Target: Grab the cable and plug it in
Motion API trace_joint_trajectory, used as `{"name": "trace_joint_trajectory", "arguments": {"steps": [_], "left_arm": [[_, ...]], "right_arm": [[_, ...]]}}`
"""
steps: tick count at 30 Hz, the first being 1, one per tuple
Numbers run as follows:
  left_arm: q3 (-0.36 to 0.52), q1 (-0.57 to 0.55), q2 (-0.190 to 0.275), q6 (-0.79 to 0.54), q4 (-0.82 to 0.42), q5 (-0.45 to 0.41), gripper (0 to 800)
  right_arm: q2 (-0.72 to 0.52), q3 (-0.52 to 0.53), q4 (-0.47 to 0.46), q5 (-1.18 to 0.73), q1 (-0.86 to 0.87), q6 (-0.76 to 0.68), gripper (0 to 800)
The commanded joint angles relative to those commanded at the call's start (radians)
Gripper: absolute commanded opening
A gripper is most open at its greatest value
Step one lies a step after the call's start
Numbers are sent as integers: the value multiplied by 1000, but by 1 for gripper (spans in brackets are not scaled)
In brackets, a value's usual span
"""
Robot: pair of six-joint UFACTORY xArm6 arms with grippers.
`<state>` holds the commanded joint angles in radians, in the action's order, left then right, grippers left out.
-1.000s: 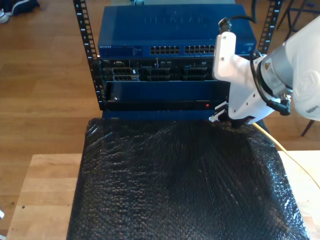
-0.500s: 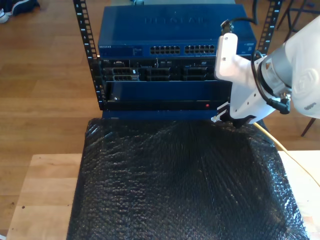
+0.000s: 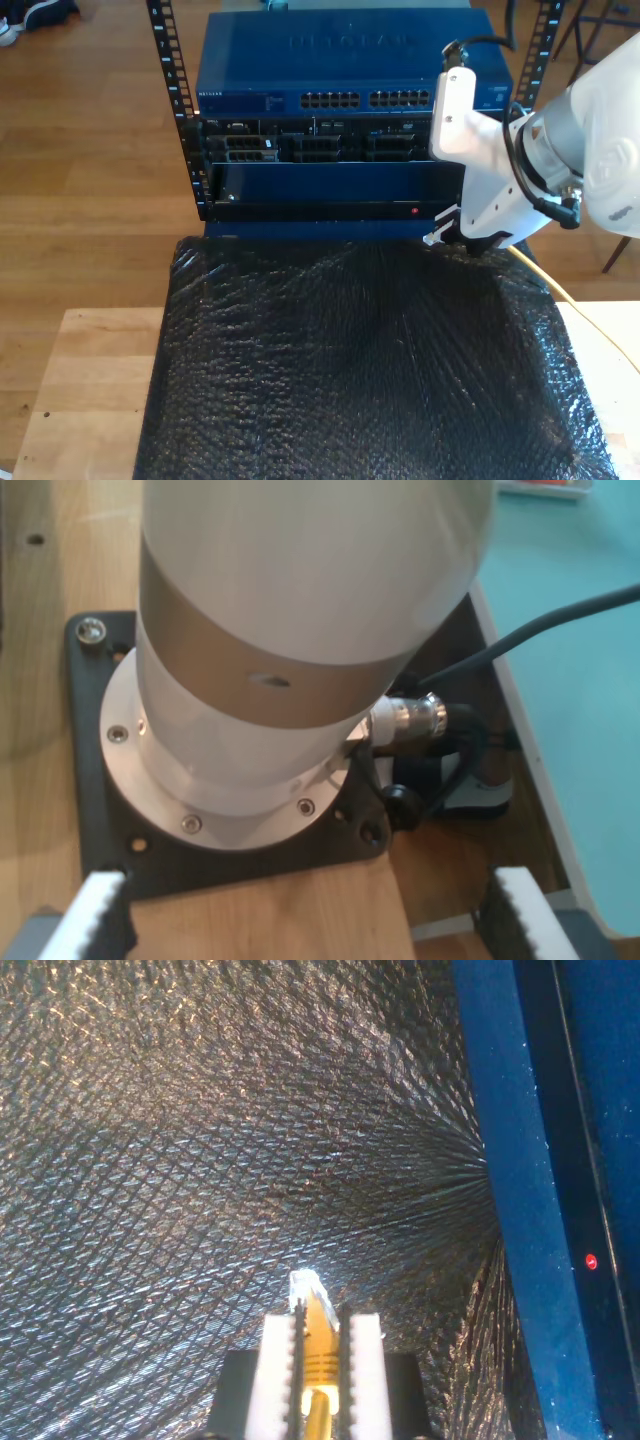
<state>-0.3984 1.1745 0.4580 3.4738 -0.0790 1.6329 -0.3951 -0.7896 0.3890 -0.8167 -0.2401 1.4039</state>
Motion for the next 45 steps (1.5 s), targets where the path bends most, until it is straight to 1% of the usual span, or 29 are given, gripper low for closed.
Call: {"name": "trace_joint_trajectory", "arguments": {"steps": [3, 5, 8, 11, 13, 15, 16, 18, 20, 22, 25, 28, 33, 37, 45], "left_arm": [[35, 3, 6, -11, -25, -23, 800], [60, 6, 9, -12, -51, -54, 800], [68, 8, 25, -35, -61, -75, 800], [72, 8, 29, -78, -61, -91, 800], [83, 9, 34, -103, -60, -123, 800], [94, 21, 52, -132, -58, -153, 800], [109, 35, 63, -153, -61, -172, 800], [155, 60, 69, -212, -63, -233, 800], [189, 87, 69, -259, -60, -299, 800], [195, 121, 69, -273, -58, -339, 800], [204, 157, 68, -275, -58, -371, 800], [221, 161, 69, -278, -55, -405, 800], [239, 161, 63, -305, -54, -436, 800], [287, 161, 60, -305, -54, -514, 800], [285, 183, 54, -307, -32, -523, 800]], "right_arm": [[0, 2, -2, 0, 0, 0, 0], [0, 3, -2, 0, 0, 2, 0], [0, 3, 0, 0, 12, 2, 0], [0, 5, 0, 0, 25, 2, 0], [0, 6, 0, 0, 26, 3, 0], [0, 8, 0, 2, 29, 3, 0], [0, 8, 0, 2, 32, 3, 0], [0, 9, 0, 5, 35, 3, 0], [6, 8, 2, 6, 35, 3, 0], [18, 0, 2, 6, 41, 2, 0], [20, -5, 2, 8, 43, 2, 0], [20, -3, 2, 17, 54, 2, 0], [18, 5, 2, 28, 63, 5, 0], [15, 9, 2, 35, 64, 6, 0], [12, 49, 3, 176, 57, 8, 0]]}}
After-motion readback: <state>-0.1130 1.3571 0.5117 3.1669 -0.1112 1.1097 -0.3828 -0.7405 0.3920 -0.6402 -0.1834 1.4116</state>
